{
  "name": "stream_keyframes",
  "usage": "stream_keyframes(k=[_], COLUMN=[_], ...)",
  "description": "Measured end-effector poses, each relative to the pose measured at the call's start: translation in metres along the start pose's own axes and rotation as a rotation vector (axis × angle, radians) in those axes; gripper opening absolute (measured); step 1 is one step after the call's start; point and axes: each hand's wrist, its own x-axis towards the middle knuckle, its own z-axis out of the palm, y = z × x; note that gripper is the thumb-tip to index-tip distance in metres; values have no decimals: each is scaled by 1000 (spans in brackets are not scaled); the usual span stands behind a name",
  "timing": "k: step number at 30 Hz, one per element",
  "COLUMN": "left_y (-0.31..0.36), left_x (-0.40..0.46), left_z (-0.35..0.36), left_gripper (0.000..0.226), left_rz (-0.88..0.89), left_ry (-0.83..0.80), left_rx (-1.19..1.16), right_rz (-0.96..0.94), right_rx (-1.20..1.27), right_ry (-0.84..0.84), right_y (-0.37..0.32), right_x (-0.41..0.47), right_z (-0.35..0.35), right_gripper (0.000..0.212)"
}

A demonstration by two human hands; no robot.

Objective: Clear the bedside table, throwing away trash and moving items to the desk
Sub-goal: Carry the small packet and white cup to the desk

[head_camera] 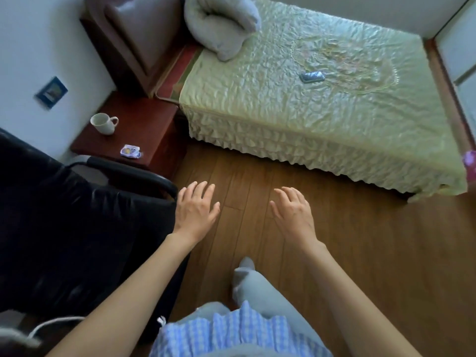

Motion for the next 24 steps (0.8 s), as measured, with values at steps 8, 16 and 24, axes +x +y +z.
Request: stream_keyframes(k=[8, 16, 24], left_y=[1, -55, -143], left_x=[87, 172, 257], left_z=[10, 17, 8], left_gripper=[47, 45, 45], left_rz=[-232, -399, -608], left_ry=[16, 48, 64], left_rx=[-31, 12, 30], right_rz=[-113, -288, -486], right_rx=[15, -6, -25], right_ry=[-112, -226, -302], right_y=[28, -10, -100], right_x=[134, 264, 425], right_z=[-5, 28, 71], right_gripper=[35, 39, 40])
